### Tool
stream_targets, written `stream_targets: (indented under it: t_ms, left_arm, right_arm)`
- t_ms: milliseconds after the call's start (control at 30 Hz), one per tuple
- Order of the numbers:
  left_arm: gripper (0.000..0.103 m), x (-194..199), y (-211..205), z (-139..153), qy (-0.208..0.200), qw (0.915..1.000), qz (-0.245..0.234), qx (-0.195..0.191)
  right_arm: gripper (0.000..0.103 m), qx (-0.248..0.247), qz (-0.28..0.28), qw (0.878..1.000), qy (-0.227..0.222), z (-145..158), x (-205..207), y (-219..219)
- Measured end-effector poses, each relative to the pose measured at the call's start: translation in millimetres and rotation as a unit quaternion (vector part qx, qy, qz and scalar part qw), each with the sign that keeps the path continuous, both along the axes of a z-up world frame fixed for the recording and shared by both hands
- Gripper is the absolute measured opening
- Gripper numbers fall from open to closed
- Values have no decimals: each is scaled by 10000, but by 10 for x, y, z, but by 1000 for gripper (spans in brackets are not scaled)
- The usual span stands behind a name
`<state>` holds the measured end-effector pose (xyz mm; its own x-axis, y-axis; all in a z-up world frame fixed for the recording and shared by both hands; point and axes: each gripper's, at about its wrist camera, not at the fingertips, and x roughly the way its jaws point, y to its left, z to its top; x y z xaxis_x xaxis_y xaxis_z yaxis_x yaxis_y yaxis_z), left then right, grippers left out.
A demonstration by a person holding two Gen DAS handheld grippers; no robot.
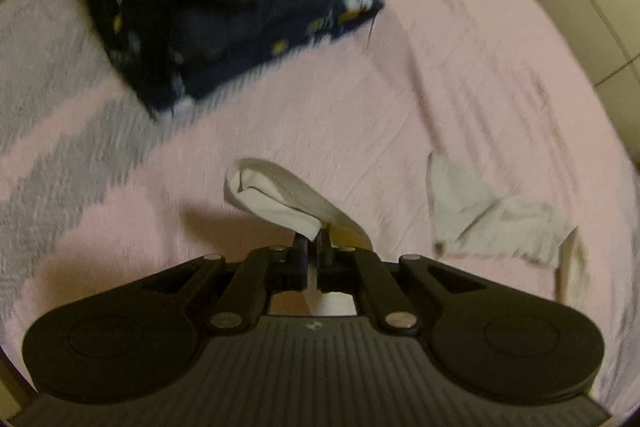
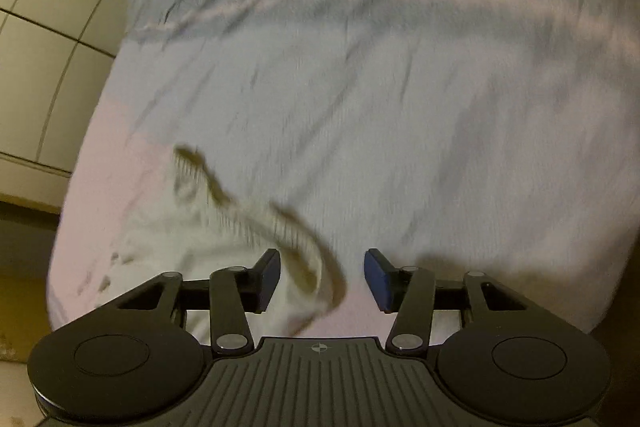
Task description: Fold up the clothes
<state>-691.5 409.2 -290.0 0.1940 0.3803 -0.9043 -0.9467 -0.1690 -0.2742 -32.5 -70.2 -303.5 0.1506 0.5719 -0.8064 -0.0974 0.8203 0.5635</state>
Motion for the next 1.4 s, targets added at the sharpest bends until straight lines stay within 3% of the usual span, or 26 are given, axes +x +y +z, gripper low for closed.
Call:
stream_targets:
  t_ms: [100,200,267,300,333,500,600,667,733,900,967,1033,1167,1300,1400]
  left_arm:
    - [1,12,-43,-78,135,9999,-19,-12]
    - [1,-1,1,-113,259,9997,31,-16]
    - [1,-18,50,-109,337,9994,37,-9]
    - [1,-22,94,-110,359,9994,25,4]
    - [1,-27,111,-75,375,9993,-1,39]
    - [1,-77,9,330,331,9988,-235,275]
    - [1,-131,-210,505,402,9974,-452,387]
    - [1,-156,-384,460,543,9965,-528,366]
    - [1,-184,-550,236,610,9966,-516,191]
    - [1,-187,-899,-373,858,9947,-564,-74]
    - [1,-220,-1008,-397,689,9966,-440,-19]
    - [1,-250,-1100,-298,441,9984,-336,143]
    - [3,-283,-1275,-89,-58,9949,-390,926]
    - [8,-242,-1271,-370,722,9940,-748,344]
    - [17,-239,-1250,-341,1060,9889,-954,419]
  right_arm:
    - [50,-94,626,9973,-374,-173,-243,102]
    - [50,-499,1399,9813,-1224,-271,-416,249]
    - [33,-372,1451,9769,-1525,-319,-400,300]
    - [7,-222,1377,9779,-1554,-336,-360,322]
    - [4,-83,1247,9804,-1521,-318,-296,346]
    - [2,96,972,9832,-1541,179,76,392]
    - [2,44,1186,9833,-1381,556,245,376]
    - [2,-213,1420,9816,-1257,671,280,353]
    - [2,-609,1565,9783,-1215,594,222,308]
    - [2,-1424,1373,9770,-802,6,145,128]
    - [2,-1538,1275,9762,-844,-66,163,78]
    - [2,-1536,1280,9742,-1042,47,223,80]
    - [2,-1584,1312,9684,-1412,314,344,116]
    - [2,-1960,1409,9616,-1303,201,366,200]
    - [3,-2087,1411,9619,-1059,23,275,210]
